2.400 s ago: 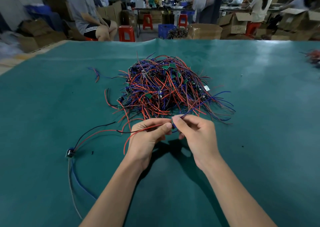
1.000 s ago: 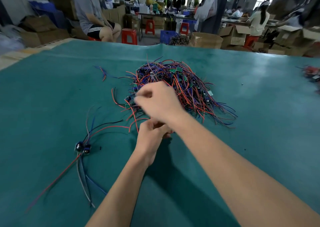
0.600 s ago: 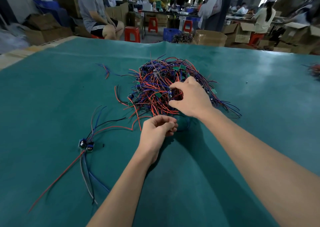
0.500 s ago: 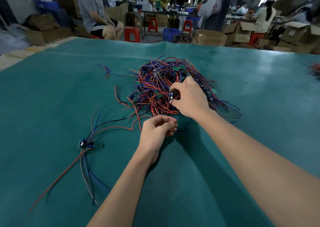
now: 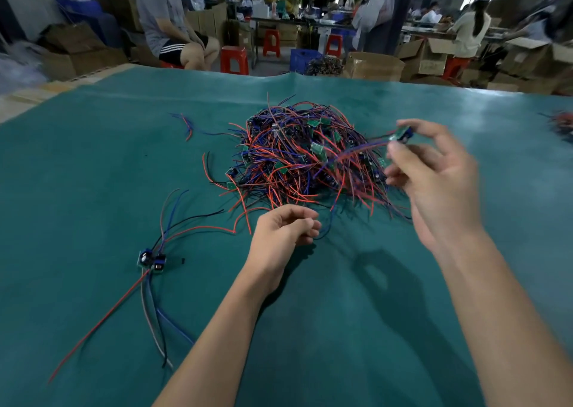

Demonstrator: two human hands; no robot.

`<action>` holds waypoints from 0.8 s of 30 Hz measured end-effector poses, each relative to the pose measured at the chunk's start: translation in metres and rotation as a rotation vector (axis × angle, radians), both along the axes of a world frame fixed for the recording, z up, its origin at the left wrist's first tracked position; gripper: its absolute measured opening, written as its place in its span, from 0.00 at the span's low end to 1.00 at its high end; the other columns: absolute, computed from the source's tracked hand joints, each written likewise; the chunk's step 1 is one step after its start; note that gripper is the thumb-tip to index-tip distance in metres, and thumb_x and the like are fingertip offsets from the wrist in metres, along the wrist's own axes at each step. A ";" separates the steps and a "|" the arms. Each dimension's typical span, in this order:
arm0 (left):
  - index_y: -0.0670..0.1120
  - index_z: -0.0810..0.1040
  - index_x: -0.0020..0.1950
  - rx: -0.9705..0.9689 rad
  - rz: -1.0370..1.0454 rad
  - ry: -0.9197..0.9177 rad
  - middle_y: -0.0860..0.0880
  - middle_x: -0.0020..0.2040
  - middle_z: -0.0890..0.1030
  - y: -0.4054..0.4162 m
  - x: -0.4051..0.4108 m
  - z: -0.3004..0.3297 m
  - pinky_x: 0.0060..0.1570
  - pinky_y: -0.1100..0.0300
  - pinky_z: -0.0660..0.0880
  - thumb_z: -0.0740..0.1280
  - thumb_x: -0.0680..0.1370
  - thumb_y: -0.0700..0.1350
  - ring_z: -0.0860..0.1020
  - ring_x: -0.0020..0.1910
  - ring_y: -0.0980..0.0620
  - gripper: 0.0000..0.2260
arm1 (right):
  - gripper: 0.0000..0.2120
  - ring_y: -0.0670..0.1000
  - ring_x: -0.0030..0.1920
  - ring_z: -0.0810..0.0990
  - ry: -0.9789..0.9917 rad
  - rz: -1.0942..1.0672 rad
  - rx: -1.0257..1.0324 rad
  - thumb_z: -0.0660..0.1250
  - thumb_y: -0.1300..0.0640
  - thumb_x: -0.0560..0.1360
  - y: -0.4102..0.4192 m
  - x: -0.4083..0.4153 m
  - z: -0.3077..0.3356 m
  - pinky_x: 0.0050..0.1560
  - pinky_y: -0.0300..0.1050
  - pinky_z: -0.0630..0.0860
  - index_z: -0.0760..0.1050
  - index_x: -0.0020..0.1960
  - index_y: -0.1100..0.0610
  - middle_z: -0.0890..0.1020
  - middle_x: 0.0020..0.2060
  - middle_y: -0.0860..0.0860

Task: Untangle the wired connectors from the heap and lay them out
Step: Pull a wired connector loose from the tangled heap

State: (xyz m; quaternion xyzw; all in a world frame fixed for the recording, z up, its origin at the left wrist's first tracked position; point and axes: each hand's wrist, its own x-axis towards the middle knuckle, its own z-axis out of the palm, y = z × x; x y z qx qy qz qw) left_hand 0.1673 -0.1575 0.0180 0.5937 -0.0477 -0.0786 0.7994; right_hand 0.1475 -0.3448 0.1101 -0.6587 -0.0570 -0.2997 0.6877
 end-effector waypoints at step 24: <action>0.47 0.83 0.48 -0.269 -0.277 0.033 0.49 0.50 0.84 0.000 -0.009 0.009 0.45 0.59 0.76 0.68 0.76 0.45 0.79 0.46 0.53 0.05 | 0.12 0.44 0.45 0.73 -0.033 -0.393 -0.610 0.70 0.58 0.74 0.039 -0.039 -0.073 0.52 0.40 0.73 0.85 0.56 0.56 0.85 0.47 0.42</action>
